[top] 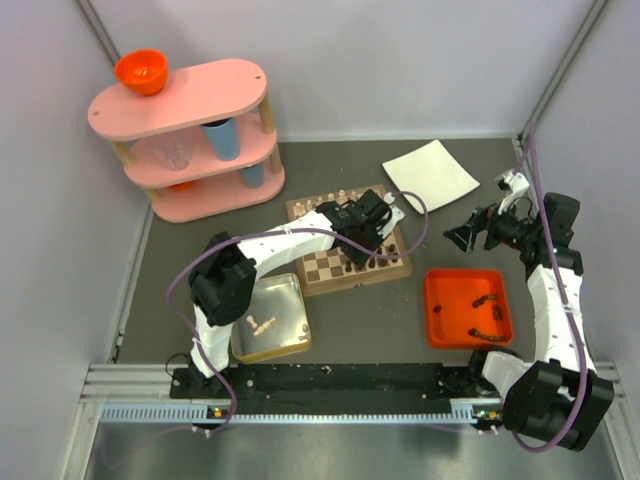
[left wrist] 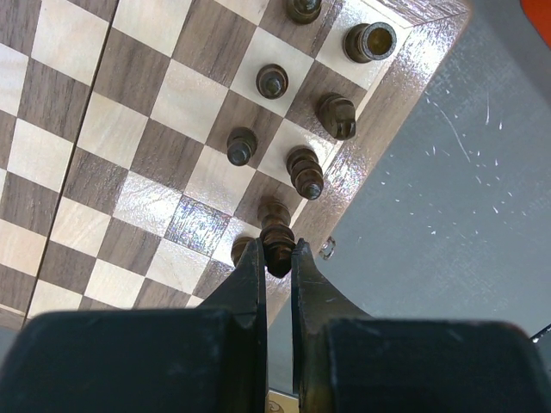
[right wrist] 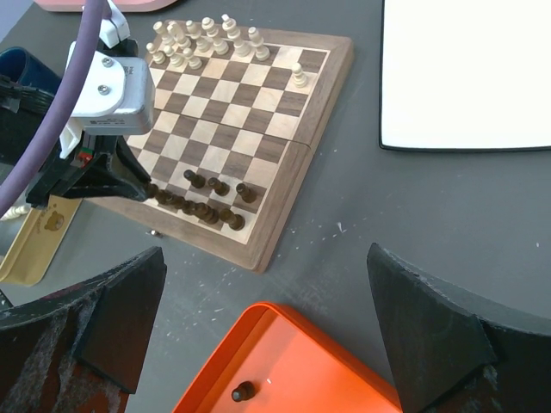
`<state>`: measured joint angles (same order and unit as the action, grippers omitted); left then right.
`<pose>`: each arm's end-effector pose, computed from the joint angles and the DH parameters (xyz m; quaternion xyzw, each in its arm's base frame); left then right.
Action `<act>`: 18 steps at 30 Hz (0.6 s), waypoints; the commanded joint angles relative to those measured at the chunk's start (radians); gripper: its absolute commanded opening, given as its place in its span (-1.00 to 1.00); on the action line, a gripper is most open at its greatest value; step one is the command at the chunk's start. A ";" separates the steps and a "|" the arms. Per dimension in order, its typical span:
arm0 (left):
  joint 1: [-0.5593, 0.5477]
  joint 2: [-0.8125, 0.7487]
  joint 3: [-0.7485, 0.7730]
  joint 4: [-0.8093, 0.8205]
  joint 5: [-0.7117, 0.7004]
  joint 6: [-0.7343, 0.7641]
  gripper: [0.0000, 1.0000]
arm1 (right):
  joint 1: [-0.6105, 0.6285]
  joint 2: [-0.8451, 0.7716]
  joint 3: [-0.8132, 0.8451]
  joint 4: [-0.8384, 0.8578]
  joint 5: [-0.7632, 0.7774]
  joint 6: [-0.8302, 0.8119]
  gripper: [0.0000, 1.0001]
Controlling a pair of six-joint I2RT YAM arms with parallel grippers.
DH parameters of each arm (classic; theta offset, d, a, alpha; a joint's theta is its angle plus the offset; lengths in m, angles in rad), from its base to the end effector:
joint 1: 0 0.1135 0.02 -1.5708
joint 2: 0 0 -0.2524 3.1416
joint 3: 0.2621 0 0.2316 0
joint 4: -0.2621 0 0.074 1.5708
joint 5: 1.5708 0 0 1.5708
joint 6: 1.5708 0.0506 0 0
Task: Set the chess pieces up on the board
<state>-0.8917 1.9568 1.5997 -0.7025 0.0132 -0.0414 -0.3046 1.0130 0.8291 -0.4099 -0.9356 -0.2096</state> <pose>0.2548 -0.3168 0.2167 0.4006 0.8807 -0.1194 0.2229 0.2064 -0.0222 0.2875 -0.1739 0.7973 0.2786 0.5064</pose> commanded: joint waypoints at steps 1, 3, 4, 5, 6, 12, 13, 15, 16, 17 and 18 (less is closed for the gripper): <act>0.005 -0.013 -0.006 0.037 0.018 0.000 -0.93 | -0.013 0.004 0.021 0.011 -0.002 -0.016 0.98; 0.005 -0.012 -0.009 0.038 0.021 -0.002 -0.92 | -0.013 0.004 0.021 0.013 0.000 -0.019 0.98; 0.005 -0.010 -0.009 0.038 0.019 -0.002 -0.92 | -0.014 0.003 0.021 0.011 0.000 -0.017 0.98; 0.007 -0.012 -0.010 0.040 0.021 -0.002 -0.91 | -0.013 0.002 0.021 0.010 0.000 -0.019 0.98; 0.007 -0.012 -0.012 0.044 0.019 -0.002 -0.90 | -0.013 0.002 0.021 0.010 0.001 -0.020 0.98; 0.010 -0.004 -0.023 0.051 0.025 -0.006 -0.86 | -0.014 0.002 0.021 0.010 0.004 -0.022 0.98; 0.010 -0.004 -0.026 0.052 0.025 -0.006 -0.86 | -0.013 0.002 0.021 0.008 0.004 -0.022 0.98; 0.011 -0.003 -0.029 0.055 0.024 -0.008 -0.85 | -0.013 0.002 0.021 0.008 0.004 -0.024 0.98; 0.010 -0.002 -0.029 0.054 0.024 -0.008 -0.80 | -0.013 0.001 0.021 0.008 0.004 -0.024 0.98; 0.011 -0.001 -0.029 0.054 0.019 -0.008 -0.76 | -0.014 0.001 0.021 0.010 0.006 -0.024 0.98; 0.011 -0.001 -0.029 0.055 0.019 -0.008 -0.73 | -0.013 0.001 0.021 0.010 0.006 -0.024 0.98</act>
<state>-0.8856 1.9568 1.5761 -0.6842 0.0292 -0.0433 -0.3046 1.0157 0.8291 -0.4126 -0.9318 -0.2115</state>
